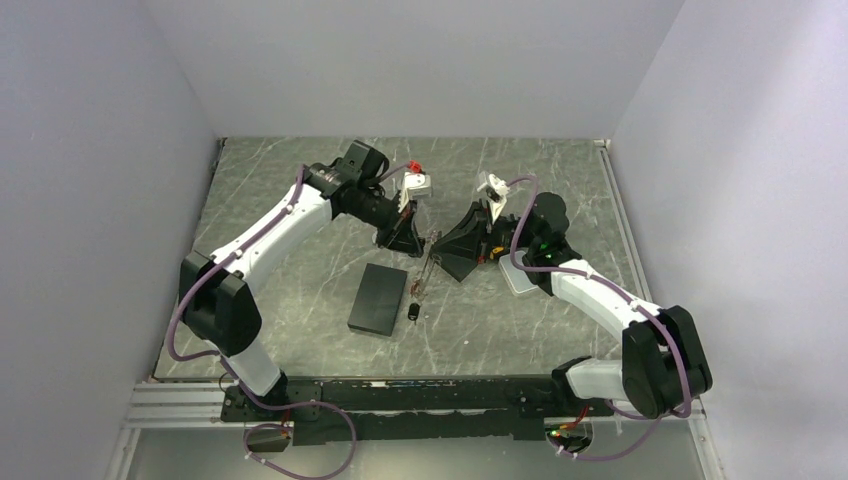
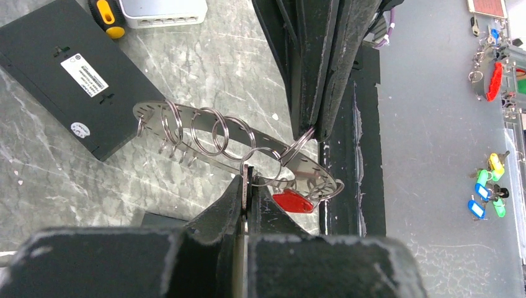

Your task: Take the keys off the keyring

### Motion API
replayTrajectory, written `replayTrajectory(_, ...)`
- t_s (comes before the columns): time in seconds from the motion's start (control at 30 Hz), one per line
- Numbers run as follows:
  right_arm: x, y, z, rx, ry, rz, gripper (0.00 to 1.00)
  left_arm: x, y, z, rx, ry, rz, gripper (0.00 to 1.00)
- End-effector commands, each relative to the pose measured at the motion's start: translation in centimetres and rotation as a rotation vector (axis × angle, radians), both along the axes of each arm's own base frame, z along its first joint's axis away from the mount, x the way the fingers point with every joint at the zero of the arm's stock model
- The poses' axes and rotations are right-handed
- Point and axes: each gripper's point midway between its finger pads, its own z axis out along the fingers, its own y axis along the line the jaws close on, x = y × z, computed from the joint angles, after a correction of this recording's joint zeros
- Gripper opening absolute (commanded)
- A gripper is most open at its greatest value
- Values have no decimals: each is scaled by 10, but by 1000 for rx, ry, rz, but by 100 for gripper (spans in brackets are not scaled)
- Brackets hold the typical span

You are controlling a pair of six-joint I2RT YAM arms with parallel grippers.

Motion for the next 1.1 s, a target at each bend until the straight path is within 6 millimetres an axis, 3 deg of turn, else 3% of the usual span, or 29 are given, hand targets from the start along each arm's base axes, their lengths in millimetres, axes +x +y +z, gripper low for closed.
replayTrajectory(0.0,-7,0,9,12,-81,42,0,11,2,28,-55,-77,26,0)
replayTrajectory(0.6,-2,5,-7,-36,-57,31,0,-3,-1,46,-95,-84,-29,0)
replayTrajectory(0.9,26,6,-18,-97,-34,-90,0,-7,1,41,-22,-160,-51,0)
replayTrajectory(0.93,29,6,-19,-102,-32,-102,2,-7,2,40,-18,-163,-50,0)
replayTrajectory(1.07,36,4,-18,-109,-30,-146,25,-6,2,40,-10,-159,-35,0)
